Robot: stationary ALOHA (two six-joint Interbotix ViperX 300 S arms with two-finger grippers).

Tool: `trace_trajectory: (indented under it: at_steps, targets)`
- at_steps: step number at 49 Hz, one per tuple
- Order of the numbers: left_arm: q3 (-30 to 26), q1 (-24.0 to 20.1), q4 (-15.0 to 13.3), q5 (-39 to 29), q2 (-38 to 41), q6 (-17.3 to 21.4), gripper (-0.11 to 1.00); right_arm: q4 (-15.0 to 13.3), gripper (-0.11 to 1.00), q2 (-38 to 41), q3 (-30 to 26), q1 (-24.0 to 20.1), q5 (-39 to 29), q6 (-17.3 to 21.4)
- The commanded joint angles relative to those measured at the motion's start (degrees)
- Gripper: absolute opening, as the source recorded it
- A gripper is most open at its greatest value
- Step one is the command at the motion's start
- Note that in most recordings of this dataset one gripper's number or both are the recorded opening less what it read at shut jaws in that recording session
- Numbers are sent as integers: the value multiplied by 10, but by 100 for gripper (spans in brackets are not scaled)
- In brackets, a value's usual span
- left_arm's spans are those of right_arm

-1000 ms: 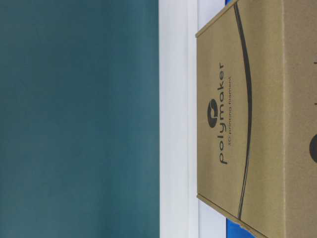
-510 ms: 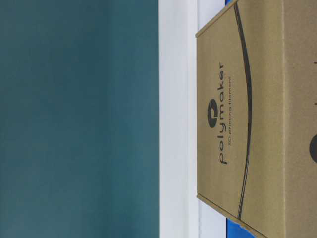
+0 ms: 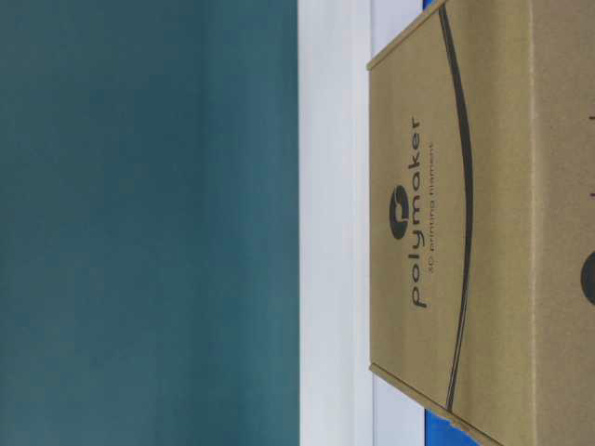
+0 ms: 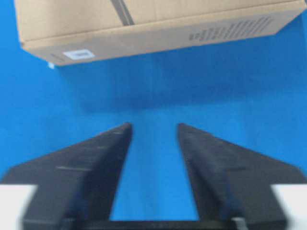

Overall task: Place the cardboard box on the stand after clamping it between your arms.
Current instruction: 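Move both grippers inward toward the left and right sides of the brown box, then press both grippers against the box sides to clamp it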

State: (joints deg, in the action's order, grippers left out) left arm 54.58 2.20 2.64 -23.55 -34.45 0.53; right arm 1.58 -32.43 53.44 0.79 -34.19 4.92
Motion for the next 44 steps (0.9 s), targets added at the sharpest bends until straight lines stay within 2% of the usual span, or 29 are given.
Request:
trace_trajectory:
  at_steps: [1, 9, 13, 16, 26, 44]
  targets:
    - [-14, 2, 2, 3, 19, 1, 21, -6, 31, 18, -18, 2, -1, -10]
    - [-12, 1, 2, 18, 59, -6, 69, -9, 76, 54, -18, 2, -1, -31]
    - [-13, -1, 2, 26, 88, -7, 86, -10, 94, 77, -18, 4, 0, -44]
    - [-14, -4, 2, 38, 108, -7, 86, -10, 99, 95, -19, 6, 0, -49]
    - [-23, -15, 2, 99, 174, -7, 83, -11, 97, 164, -34, 18, 17, -50]
    - [-69, -39, 2, 102, 254, -4, 83, -11, 97, 263, -70, 25, 76, -51]
